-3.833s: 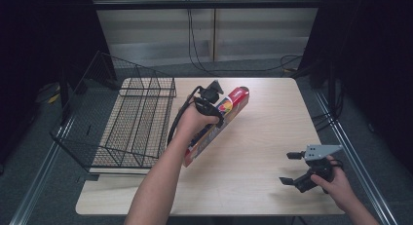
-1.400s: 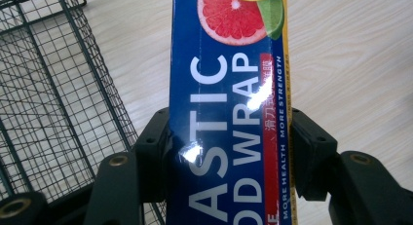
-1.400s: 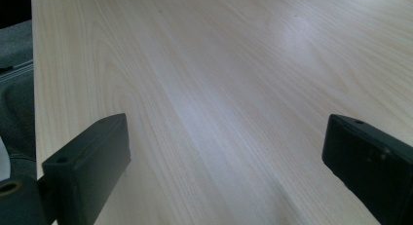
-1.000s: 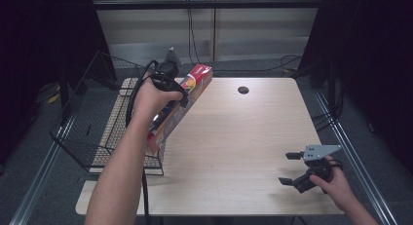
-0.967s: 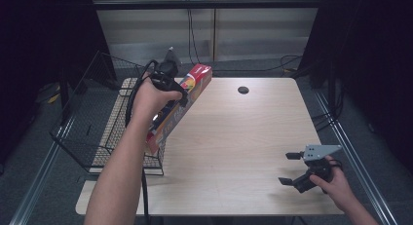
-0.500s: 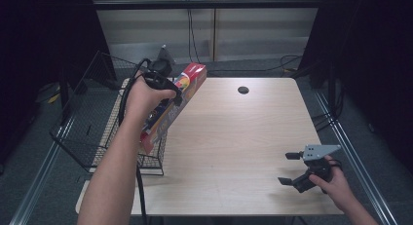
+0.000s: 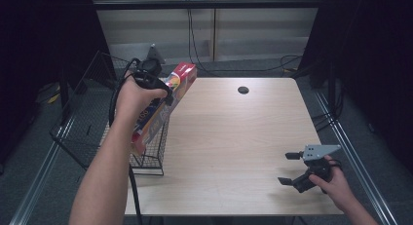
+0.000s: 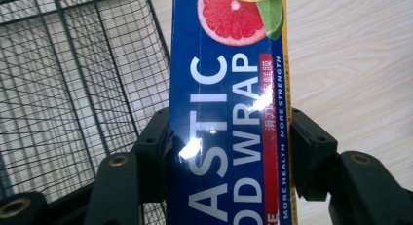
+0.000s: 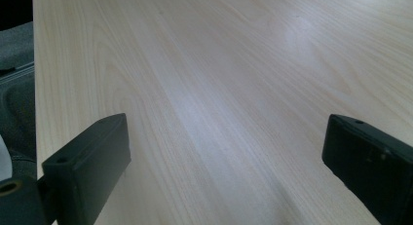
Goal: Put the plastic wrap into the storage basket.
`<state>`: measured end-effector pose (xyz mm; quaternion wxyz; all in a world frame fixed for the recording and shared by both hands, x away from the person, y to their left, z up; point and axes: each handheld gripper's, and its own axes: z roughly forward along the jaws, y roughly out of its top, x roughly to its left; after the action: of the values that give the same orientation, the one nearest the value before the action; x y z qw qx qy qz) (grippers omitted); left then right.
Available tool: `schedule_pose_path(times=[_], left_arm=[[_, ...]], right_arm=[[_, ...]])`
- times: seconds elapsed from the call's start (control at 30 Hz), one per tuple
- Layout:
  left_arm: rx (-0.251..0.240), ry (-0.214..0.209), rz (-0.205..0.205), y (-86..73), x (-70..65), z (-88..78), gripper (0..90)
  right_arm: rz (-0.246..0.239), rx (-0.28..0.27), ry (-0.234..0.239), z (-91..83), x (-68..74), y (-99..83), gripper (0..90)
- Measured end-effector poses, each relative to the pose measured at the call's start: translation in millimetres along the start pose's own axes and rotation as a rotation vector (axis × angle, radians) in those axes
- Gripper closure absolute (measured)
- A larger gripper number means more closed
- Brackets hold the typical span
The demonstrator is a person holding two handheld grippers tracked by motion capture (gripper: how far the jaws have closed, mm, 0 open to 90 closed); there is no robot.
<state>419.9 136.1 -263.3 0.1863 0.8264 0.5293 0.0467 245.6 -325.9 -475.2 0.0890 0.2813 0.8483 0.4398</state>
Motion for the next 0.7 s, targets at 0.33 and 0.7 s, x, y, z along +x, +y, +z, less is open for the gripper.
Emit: schedule_pose_path(times=[0.33,0.7], left_arm=[[-0.004,0.013,-0.022,-3.9,9.8,-5.0,43.9],[-0.019,0.023,-0.053,-5.8,16.3,-12.8,43.8]], right_arm=[[0.002,-0.001,-0.001,-0.3,0.0,0.0,3.2],[0.003,0.001,-0.002,-0.2,-0.5,-0.3,3.2]])
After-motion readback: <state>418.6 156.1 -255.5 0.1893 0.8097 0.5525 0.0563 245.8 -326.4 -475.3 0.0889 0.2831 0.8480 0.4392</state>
